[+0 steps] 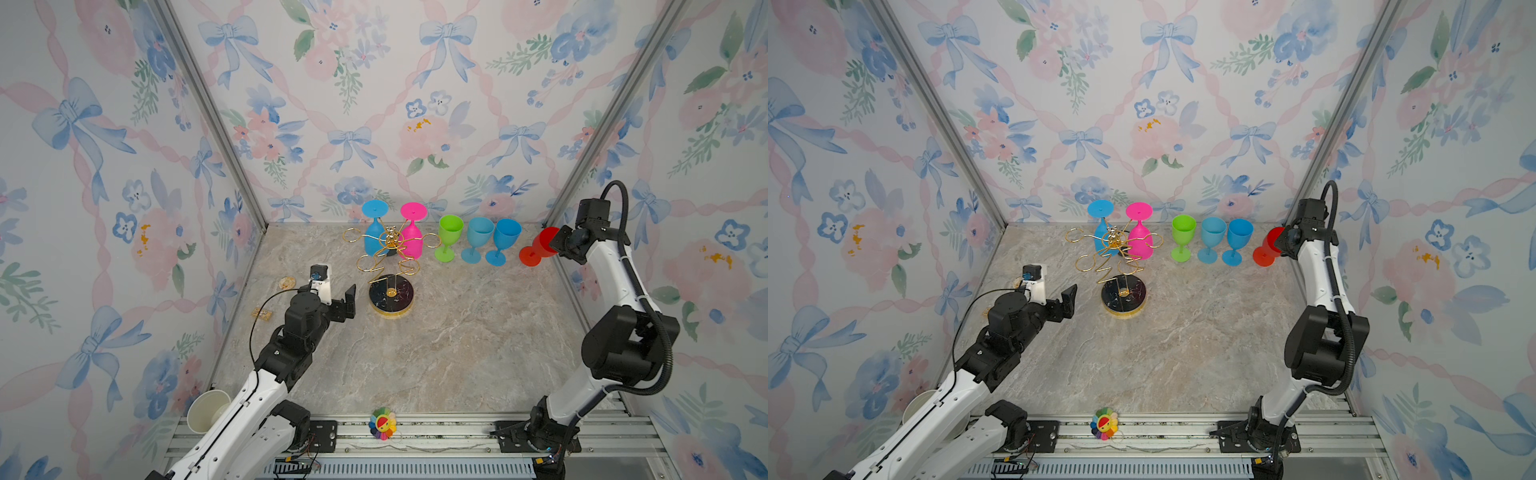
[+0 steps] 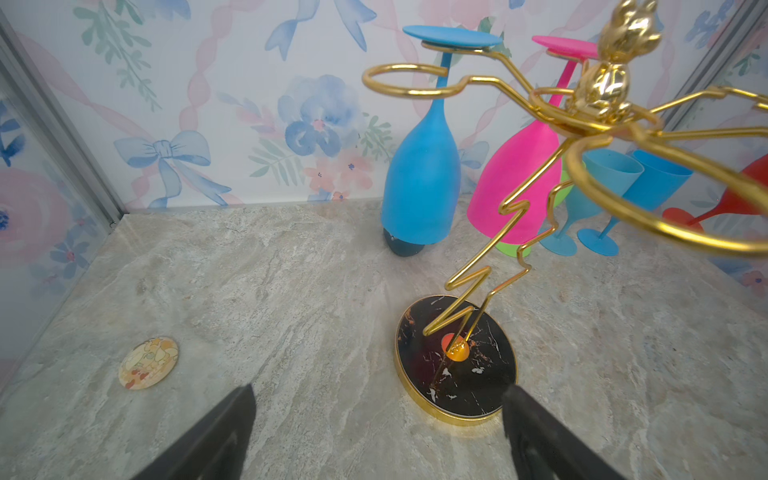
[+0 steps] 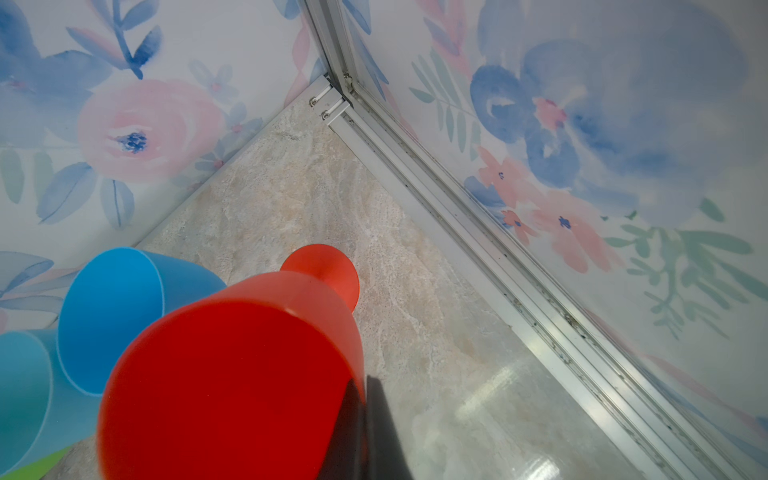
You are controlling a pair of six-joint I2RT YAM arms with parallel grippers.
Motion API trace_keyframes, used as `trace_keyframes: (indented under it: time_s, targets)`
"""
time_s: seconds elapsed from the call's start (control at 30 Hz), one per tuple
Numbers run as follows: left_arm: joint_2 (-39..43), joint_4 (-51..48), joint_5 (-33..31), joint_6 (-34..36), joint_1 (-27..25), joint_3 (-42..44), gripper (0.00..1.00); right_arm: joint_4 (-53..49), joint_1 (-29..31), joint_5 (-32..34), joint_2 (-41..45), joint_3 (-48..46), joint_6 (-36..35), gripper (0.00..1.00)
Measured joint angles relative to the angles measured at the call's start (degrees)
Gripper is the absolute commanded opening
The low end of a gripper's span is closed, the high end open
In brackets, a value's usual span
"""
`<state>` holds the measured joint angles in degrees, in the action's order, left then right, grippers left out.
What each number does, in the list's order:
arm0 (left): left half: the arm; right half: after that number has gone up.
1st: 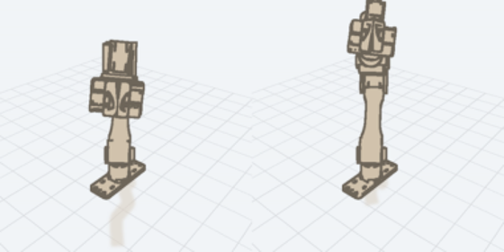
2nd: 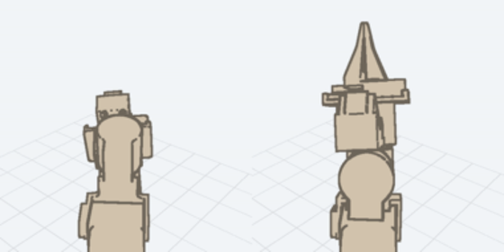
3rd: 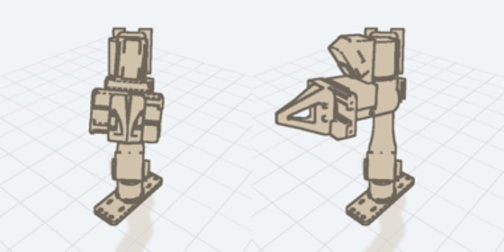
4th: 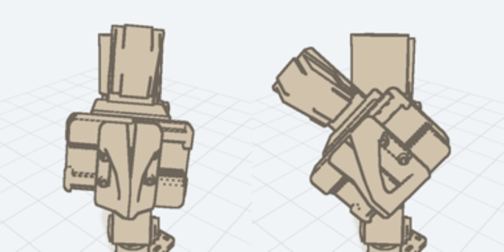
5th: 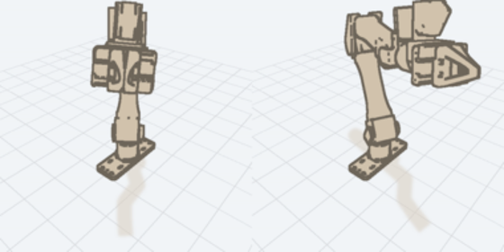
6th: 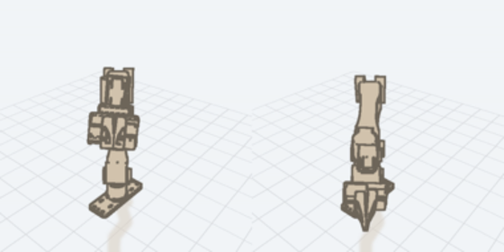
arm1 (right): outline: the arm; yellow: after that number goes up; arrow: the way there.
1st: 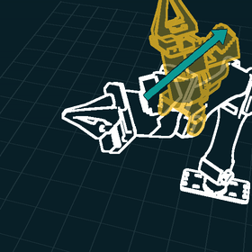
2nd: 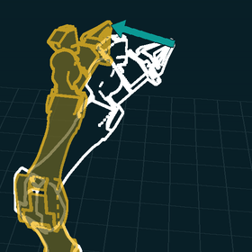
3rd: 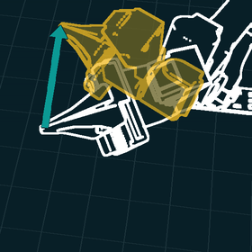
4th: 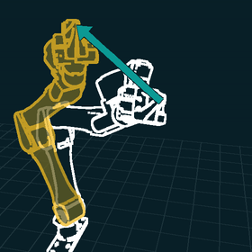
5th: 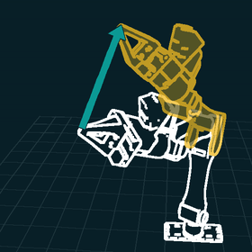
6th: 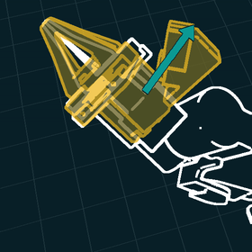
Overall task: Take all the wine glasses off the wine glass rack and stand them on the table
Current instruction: 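Lower the red glass beside the blue glass with the right gripper while the left withdraws, then open the right gripper to release the red glass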
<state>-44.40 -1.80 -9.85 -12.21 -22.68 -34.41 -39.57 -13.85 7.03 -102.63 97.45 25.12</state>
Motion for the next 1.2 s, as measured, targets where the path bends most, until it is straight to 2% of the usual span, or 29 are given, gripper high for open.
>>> trace_keyframes:
  time_s: [0.27,0.73,0.93,1.2]
  targets:
    - [-0.3,1.6,3.2,-1.4,5.4,0.1,0.94,-1.3,0.0,-2.4,-8.2,6.8,0.7,0.00]
    - [-1.5,2.6,3.7,-1.6,6.2,0.6,0.95,-6.9,0.0,-1.2,-19.4,24.0,1.0,0.00]
    - [-1.5,2.6,3.7,-1.6,6.3,0.8,0.95,-10.3,0.1,1.4,-22.9,27.8,0.9,0.00]
    - [-1.5,2.6,3.8,-1.6,6.6,0.8,0.95,-12.5,0.7,2.9,-23.3,28.7,0.7,0.00]
